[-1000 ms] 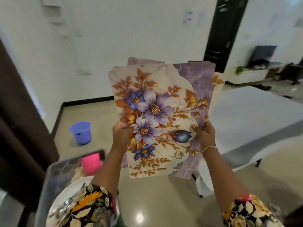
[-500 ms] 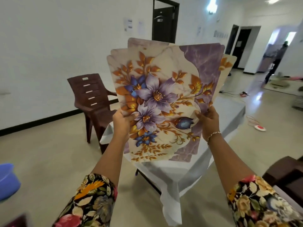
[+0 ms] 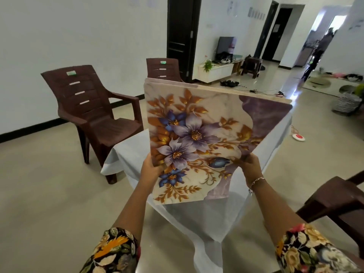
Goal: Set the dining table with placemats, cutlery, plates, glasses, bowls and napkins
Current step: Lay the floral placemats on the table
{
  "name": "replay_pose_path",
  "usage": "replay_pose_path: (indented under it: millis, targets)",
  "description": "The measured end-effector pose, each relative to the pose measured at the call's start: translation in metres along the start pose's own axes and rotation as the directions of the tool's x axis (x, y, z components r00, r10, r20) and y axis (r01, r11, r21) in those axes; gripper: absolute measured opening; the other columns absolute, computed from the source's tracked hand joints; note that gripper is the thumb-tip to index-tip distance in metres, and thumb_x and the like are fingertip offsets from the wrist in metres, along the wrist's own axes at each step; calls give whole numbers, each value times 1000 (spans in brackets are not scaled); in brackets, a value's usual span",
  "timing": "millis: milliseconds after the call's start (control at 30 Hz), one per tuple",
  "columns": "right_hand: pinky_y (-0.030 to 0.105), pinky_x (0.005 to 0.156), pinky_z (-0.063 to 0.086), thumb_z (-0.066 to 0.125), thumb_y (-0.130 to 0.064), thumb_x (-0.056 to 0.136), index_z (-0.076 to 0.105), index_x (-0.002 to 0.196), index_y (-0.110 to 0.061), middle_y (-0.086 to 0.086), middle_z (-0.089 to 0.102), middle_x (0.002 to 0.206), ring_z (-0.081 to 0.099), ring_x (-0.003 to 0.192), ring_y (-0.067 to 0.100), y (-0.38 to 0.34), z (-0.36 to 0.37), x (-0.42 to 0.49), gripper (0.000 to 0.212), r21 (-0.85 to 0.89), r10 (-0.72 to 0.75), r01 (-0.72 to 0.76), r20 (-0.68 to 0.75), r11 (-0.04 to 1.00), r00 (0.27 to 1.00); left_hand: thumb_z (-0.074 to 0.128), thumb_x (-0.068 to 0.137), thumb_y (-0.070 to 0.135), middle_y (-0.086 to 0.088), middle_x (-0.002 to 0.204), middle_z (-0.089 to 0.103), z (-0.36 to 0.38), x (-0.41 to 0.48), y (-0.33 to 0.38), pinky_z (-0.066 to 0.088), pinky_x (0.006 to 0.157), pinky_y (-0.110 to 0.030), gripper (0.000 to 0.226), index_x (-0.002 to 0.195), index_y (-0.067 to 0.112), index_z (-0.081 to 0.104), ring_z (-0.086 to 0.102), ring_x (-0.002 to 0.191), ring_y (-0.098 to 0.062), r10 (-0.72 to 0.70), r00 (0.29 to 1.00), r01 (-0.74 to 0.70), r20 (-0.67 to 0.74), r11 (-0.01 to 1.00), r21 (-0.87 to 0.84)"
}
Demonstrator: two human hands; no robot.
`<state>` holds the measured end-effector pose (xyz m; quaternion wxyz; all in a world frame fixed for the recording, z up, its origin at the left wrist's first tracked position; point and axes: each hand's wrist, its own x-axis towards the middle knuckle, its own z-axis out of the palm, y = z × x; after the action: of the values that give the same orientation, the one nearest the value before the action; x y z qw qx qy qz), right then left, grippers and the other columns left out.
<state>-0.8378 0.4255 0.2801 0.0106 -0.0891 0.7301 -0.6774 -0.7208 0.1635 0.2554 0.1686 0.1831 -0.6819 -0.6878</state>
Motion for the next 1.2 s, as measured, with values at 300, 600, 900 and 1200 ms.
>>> replay_pose_path:
  millis: [300,600,900,1200]
  targets:
    - [30,67,47,62,6,82,61,81,-3,3,60,74,52,69,19,-2,7,24,10,-182,-100,87,-63,979,993,71,83,20,-12,118,58,0,18,-8,46,94,-39,50,125,9,46,57,110,-30,-33,989,49,-142,993,109]
    - [27,65,39,58,-2,88,55,108,15,10,51,93,46,85,19,9,-12,78,27,44,133,-126,-299,991,945,62,89,29,-16,146,36,22,-9,-52,36,103,-39,68,144,6,27,38,132,-31,-332,904,345,-269,939,4]
    - [31,77,49,49,-5,94,41,136,-11,10,53,115,51,95,22,60,-30,89,44,429,467,-386,-98,817,879,37,95,49,-8,93,71,115,-28,-41,57,60,-34,44,113,16,60,64,92,-29,-419,904,312,-88,784,-537]
    - [26,52,53,54,-2,89,53,123,-5,6,65,90,60,68,14,138,-87,80,34,459,620,-598,123,657,775,52,83,-19,-10,120,57,201,-59,-74,52,84,-40,51,121,15,44,56,107,-27,-357,807,178,-471,907,-383]
